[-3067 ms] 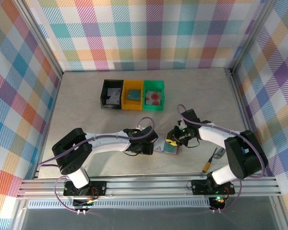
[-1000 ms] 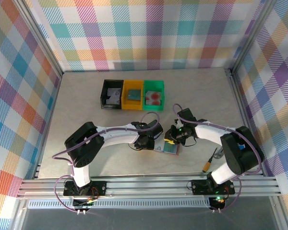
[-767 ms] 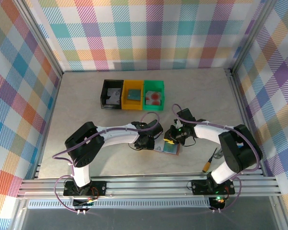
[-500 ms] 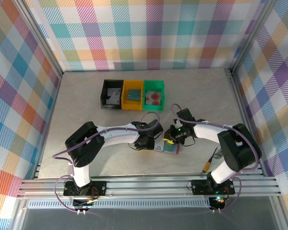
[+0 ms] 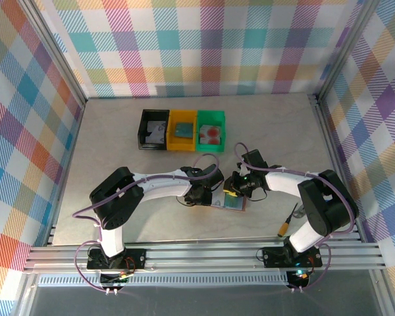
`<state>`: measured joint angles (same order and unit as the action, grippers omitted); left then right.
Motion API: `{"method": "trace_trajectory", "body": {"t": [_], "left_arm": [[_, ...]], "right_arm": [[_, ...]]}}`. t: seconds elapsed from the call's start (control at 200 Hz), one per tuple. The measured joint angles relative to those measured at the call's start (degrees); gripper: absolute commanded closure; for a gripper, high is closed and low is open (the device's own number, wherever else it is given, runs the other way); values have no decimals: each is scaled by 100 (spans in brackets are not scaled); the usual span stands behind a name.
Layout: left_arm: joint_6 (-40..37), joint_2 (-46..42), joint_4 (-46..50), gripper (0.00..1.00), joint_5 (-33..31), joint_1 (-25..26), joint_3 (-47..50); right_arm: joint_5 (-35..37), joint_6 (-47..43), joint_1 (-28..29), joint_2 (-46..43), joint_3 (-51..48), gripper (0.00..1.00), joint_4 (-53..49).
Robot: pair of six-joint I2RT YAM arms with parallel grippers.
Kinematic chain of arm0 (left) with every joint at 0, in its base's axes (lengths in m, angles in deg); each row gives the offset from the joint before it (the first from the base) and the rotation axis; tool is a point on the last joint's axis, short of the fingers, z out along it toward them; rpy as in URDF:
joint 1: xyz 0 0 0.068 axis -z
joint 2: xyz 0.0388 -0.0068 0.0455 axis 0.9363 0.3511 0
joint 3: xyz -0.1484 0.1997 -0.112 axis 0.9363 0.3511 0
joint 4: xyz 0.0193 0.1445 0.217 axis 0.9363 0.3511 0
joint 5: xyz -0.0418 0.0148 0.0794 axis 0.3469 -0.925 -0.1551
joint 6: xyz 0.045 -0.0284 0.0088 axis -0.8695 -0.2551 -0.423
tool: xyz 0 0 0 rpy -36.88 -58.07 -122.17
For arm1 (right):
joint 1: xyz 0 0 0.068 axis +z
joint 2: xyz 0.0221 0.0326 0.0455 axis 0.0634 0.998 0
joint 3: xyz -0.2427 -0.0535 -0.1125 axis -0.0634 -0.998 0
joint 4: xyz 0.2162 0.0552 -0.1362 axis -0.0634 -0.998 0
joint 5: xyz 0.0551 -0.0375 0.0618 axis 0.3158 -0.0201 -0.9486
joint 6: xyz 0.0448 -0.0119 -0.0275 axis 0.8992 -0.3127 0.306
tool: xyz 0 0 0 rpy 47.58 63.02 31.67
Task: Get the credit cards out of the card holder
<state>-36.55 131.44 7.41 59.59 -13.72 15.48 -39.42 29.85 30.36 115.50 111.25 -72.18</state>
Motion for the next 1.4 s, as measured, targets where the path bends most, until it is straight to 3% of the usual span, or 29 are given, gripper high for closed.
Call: {"method": "trace_trajectory", "body": {"t": [0.935, 1.4], "left_arm": [[0, 46, 57, 60, 2, 0, -44], [0, 57, 85, 60, 4, 0, -70]], "right_arm": [[-280, -103, 107, -129, -459, 85, 907], [63, -140, 111, -240, -295, 80, 326]]}}
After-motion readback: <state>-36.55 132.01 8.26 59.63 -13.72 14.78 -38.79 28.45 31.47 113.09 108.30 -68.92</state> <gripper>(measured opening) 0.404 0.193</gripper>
